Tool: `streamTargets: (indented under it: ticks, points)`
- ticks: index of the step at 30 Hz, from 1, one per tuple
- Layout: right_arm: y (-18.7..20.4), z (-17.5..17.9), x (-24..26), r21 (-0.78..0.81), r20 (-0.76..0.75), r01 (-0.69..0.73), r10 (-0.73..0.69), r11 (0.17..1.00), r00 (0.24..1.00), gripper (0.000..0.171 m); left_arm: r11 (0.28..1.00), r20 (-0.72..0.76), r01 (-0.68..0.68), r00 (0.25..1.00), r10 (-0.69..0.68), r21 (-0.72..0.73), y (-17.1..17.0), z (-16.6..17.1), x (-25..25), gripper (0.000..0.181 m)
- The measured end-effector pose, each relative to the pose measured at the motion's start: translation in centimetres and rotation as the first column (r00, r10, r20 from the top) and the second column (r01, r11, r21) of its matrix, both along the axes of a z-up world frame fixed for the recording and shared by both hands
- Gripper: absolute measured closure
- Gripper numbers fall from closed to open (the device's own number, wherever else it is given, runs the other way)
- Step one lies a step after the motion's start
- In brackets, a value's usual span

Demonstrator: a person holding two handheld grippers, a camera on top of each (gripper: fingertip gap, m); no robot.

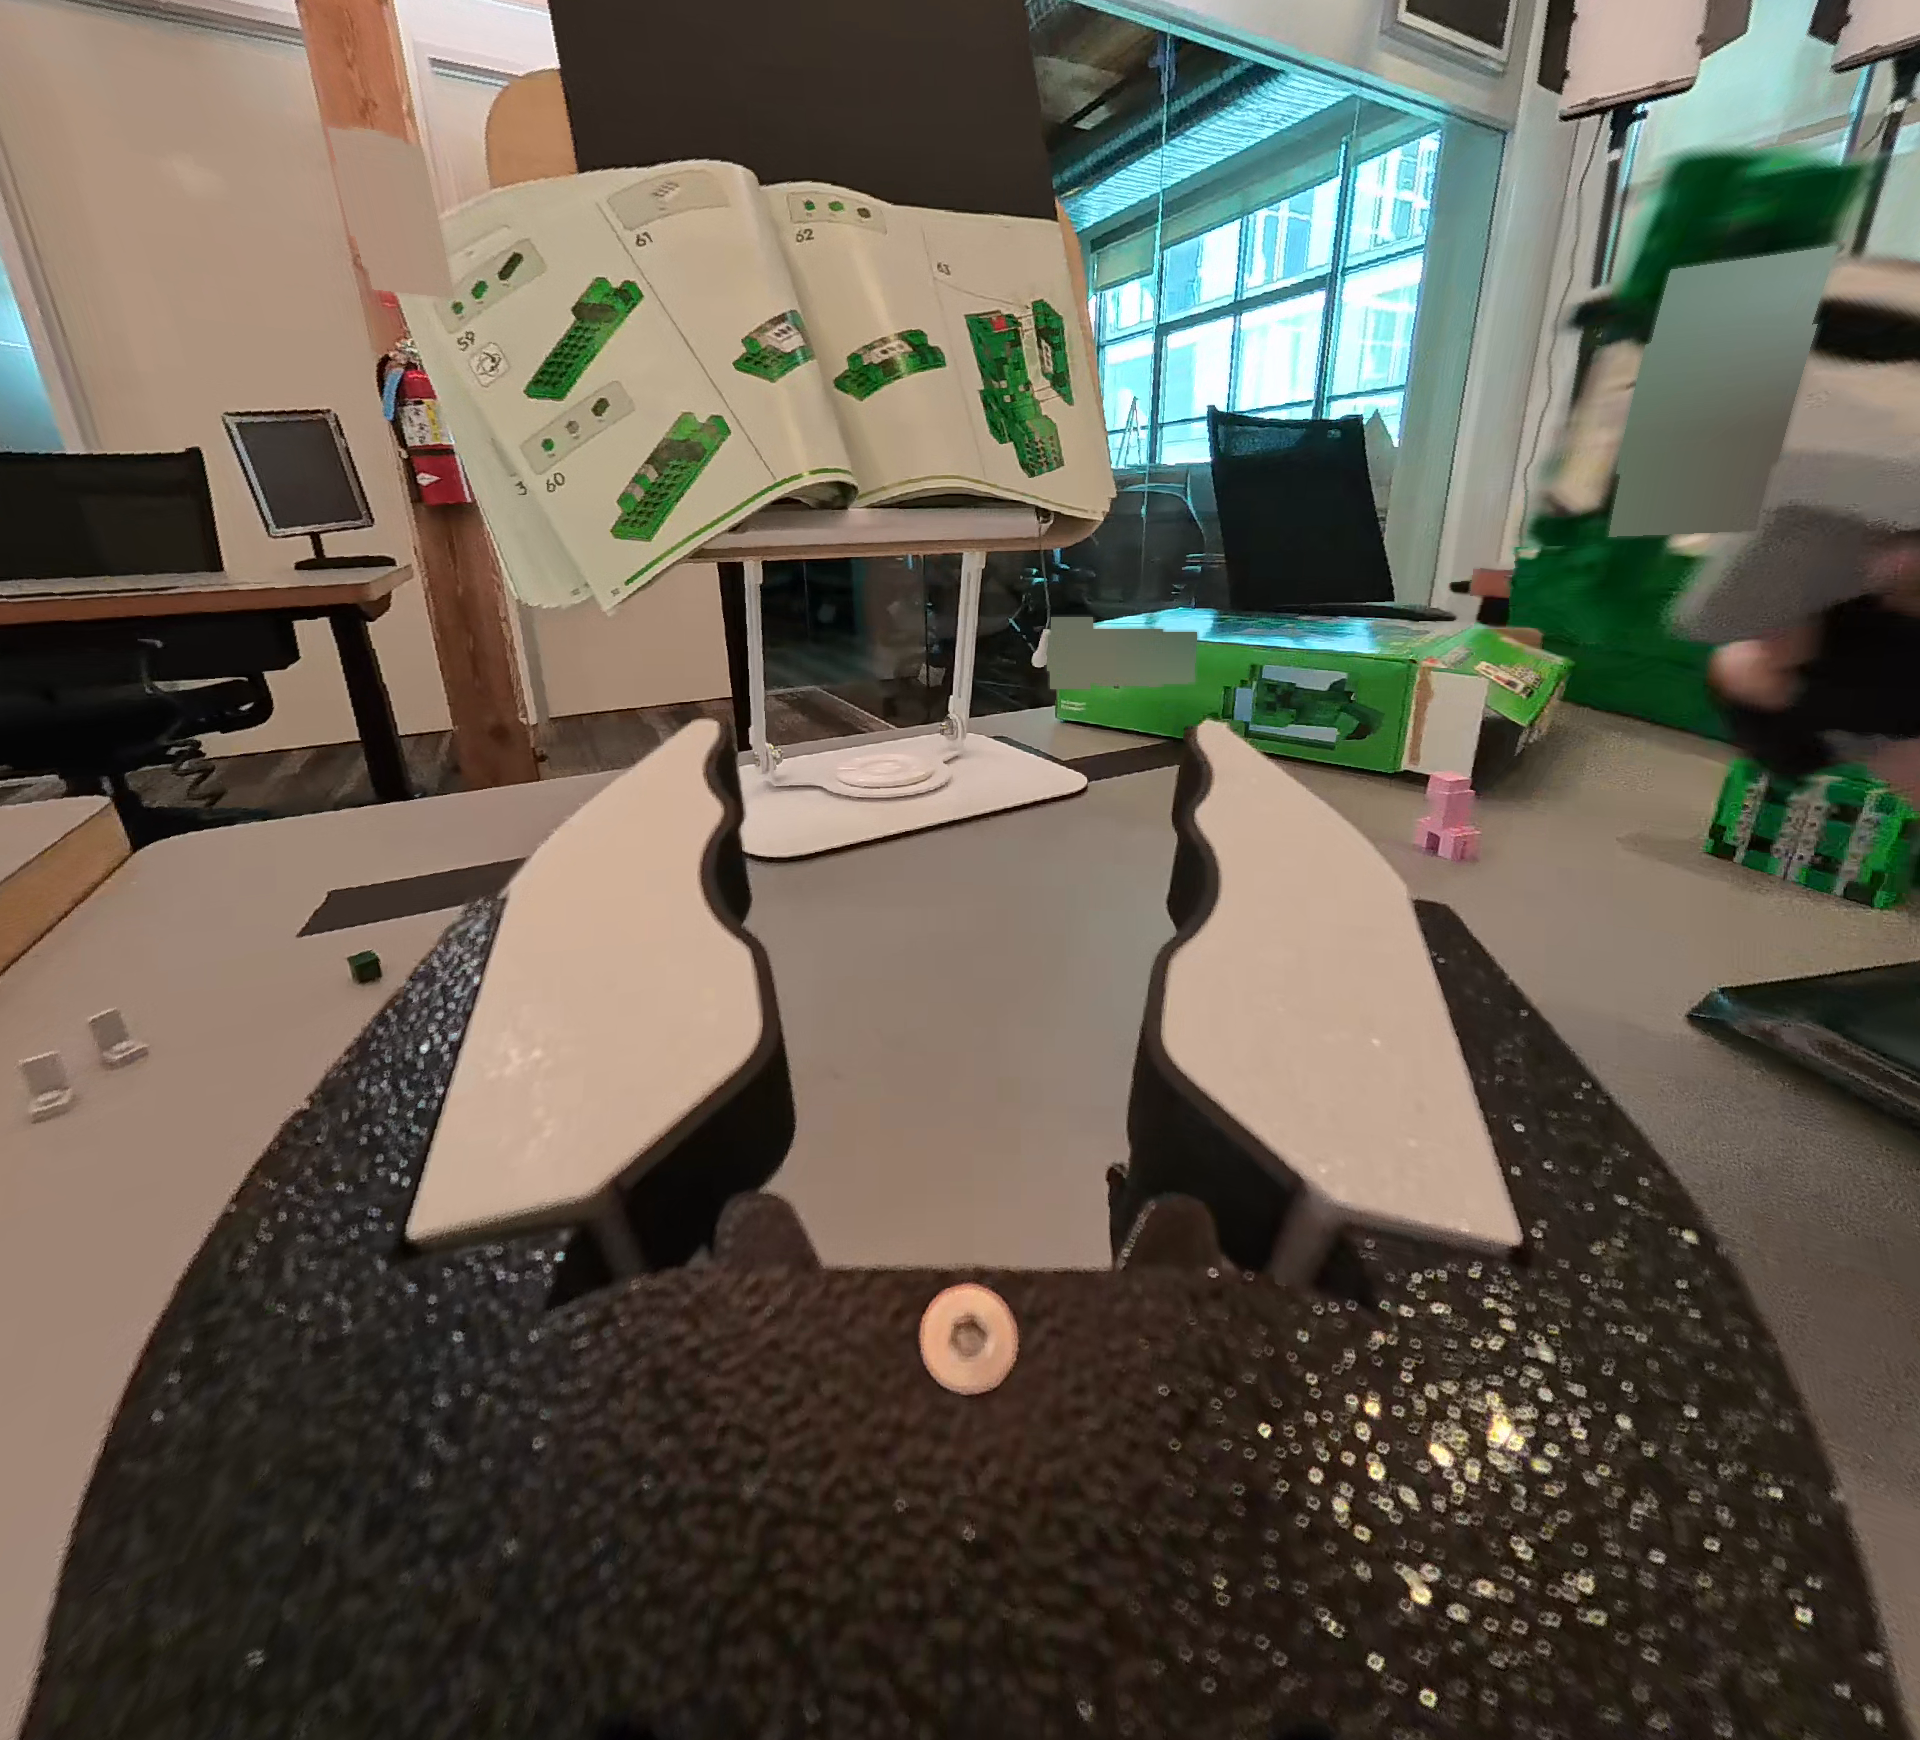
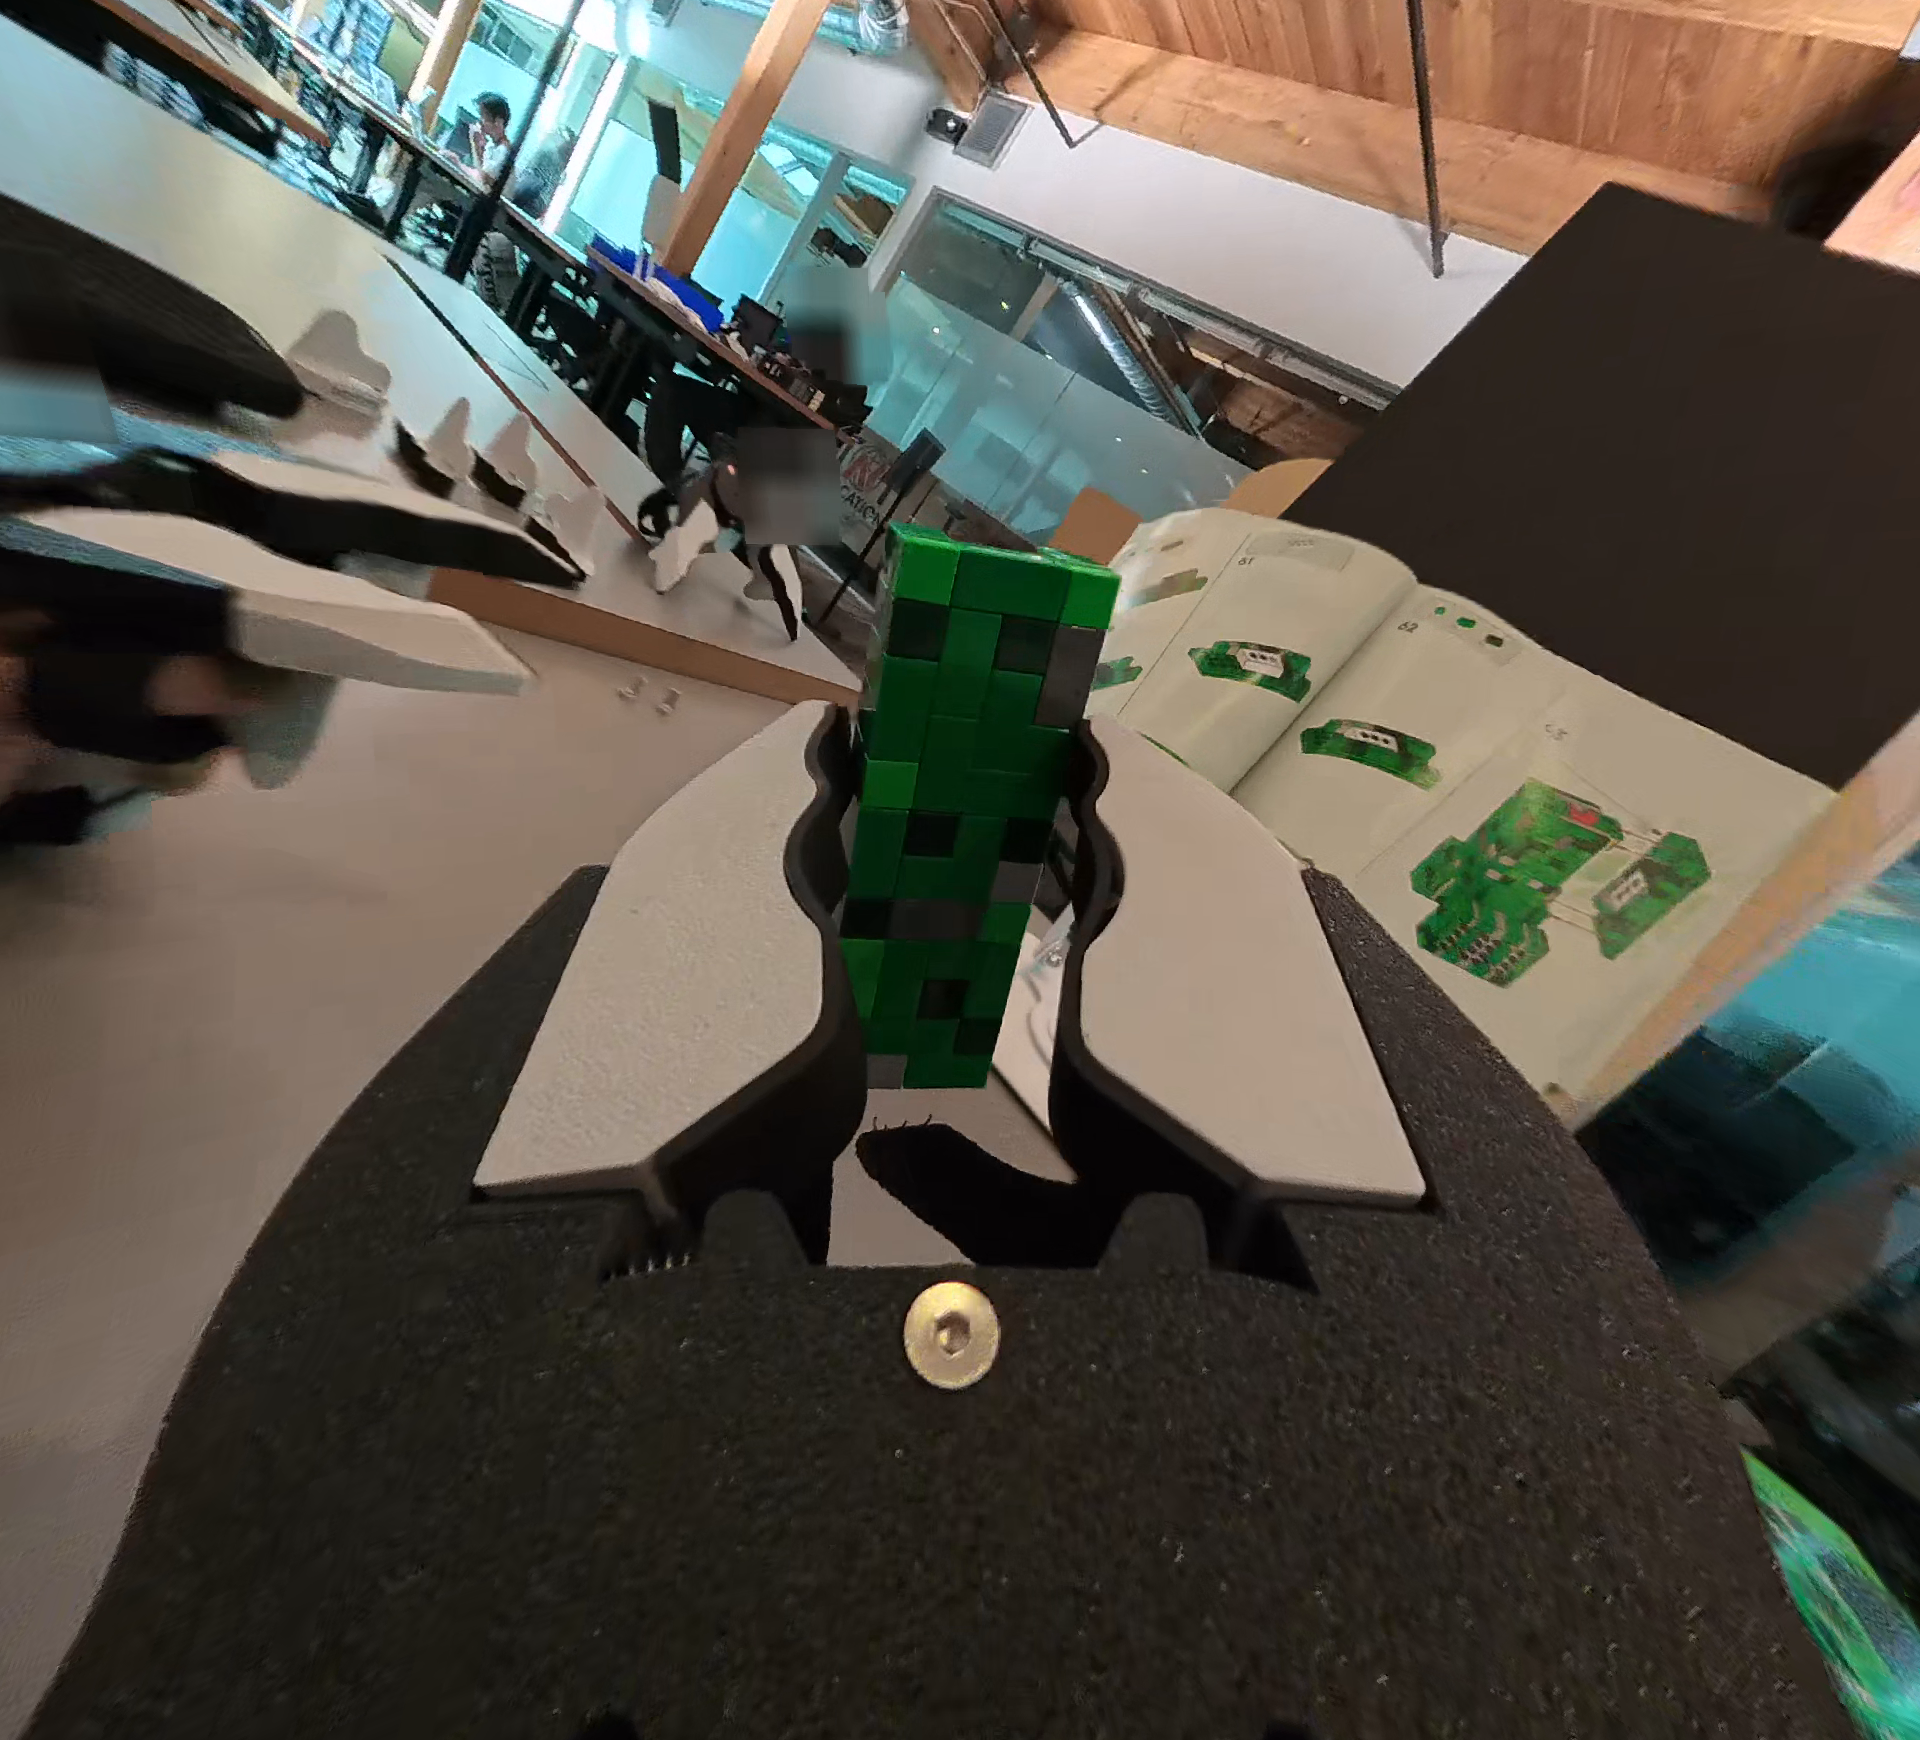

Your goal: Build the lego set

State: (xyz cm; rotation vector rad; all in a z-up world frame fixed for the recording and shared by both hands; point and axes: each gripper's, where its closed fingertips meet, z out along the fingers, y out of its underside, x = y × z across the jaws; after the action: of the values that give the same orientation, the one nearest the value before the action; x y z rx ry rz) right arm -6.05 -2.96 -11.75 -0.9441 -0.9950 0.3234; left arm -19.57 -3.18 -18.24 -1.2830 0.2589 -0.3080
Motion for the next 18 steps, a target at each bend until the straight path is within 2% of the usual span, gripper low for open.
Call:
streamTargets:
  ticks: [1, 4, 8, 10, 13, 18]
  points:
    - [-1.3, 0.4, 1.2, -0.006, -0.004, -0.016, 0.016, 1.000, 1.000, 0.131, 1.000, 0.002, 0.004, 1.000, -0.004, -0.006, 0.1, -0.1, 0.0, 0.102]
    - [-4.7, 2.4, 6.3, 0.011, -0.020, -0.005, 0.005, 1.000, 1.000, 0.131, 1.000, -0.027, 0.027, 0.999, -0.027, -0.011, 0.1, -0.1, 0.7, 0.101]
    - [-6.4, 5.8, 16.0, 0.028, -0.131, 0.105, -0.100, 0.994, 0.986, 0.131, 0.996, -0.184, 0.079, 0.979, -0.085, -0.040, -0.1, -0.5, 4.4, 0.100]
    - [-5.6, 6.9, 21.9, 0.023, -0.210, 0.217, -0.208, 0.976, 0.956, 0.131, 0.992, -0.228, 0.121, 0.965, -0.128, -0.046, -0.3, 0.4, 7.8, 0.099]
    - [-3.0, 7.1, 30.6, -0.007, -0.305, 0.414, -0.396, 0.910, 0.866, 0.131, 0.966, -0.273, 0.253, 0.927, -0.256, -0.047, -0.8, 2.3, 15.1, 0.103]
    - [2.1, 4.9, 38.3, -0.037, -0.417, 0.592, -0.551, 0.805, 0.723, 0.131, 0.885, -0.269, 0.451, 0.844, -0.464, -0.112, -0.8, 3.7, 28.4, 0.102]
